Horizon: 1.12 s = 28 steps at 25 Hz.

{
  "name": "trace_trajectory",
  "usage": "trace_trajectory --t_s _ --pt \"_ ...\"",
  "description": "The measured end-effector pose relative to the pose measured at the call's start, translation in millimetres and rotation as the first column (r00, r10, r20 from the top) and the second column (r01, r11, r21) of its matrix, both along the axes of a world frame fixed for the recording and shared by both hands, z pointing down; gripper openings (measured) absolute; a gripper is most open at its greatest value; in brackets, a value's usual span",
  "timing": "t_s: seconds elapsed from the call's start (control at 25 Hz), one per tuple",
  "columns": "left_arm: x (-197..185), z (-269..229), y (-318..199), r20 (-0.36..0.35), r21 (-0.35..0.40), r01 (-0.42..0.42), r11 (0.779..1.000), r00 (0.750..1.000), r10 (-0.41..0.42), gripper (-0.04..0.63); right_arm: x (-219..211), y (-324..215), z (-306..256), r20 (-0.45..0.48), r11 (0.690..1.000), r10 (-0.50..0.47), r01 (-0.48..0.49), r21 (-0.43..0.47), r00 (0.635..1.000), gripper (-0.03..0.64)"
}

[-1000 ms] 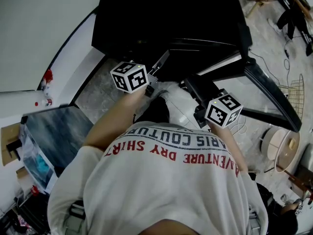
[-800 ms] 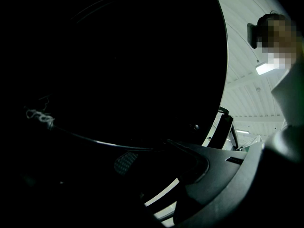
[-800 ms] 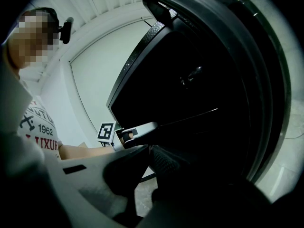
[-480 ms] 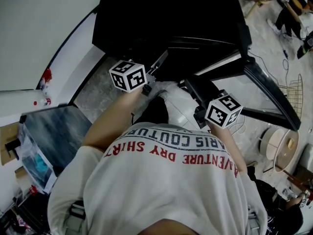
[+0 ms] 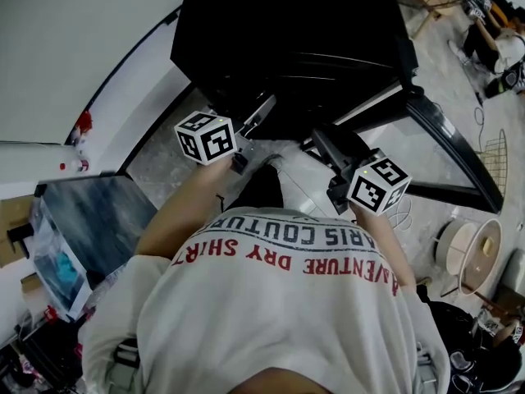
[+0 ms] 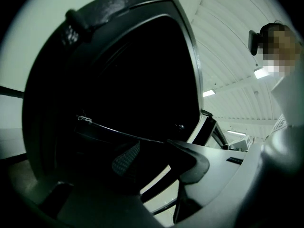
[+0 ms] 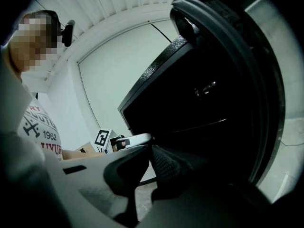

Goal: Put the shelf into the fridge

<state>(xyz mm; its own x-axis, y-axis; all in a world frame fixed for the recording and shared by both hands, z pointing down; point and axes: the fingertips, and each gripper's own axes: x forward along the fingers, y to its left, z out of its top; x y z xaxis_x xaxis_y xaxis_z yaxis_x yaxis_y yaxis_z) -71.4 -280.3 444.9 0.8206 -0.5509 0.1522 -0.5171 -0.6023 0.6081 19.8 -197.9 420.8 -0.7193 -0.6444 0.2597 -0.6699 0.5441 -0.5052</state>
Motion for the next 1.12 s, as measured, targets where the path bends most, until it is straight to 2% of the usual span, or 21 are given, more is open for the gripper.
trace_trajectory --t_s 0.16,0.4,0.6,0.8,1.12 --pt "-5 -23 26 0.010 0.007 -0.033 0.999 0.999 0.033 0.154 -6 8 -24 0.023 0.999 -0.025 0.024 0.047 0.999 0.032" --pt "2 -78 83 -0.006 0.140 -0.150 0.979 0.988 0.152 0.088 -10 28 -57 0.030 0.991 -0.040 0.036 0.127 0.999 0.031" --pt "13 -109 115 0.005 0.194 -0.204 0.960 0.978 0.207 0.046 -5 40 -78 0.034 0.984 -0.056 0.050 0.174 0.998 0.029" --pt "20 -127 135 0.003 0.218 -0.221 0.951 0.974 0.226 0.041 -2 51 -97 0.031 0.972 -0.055 0.046 0.229 0.998 0.026" --pt "20 -138 148 0.037 0.249 -0.210 0.946 0.978 0.208 0.043 -2 66 -111 0.043 0.964 -0.068 0.055 0.261 0.997 0.026"
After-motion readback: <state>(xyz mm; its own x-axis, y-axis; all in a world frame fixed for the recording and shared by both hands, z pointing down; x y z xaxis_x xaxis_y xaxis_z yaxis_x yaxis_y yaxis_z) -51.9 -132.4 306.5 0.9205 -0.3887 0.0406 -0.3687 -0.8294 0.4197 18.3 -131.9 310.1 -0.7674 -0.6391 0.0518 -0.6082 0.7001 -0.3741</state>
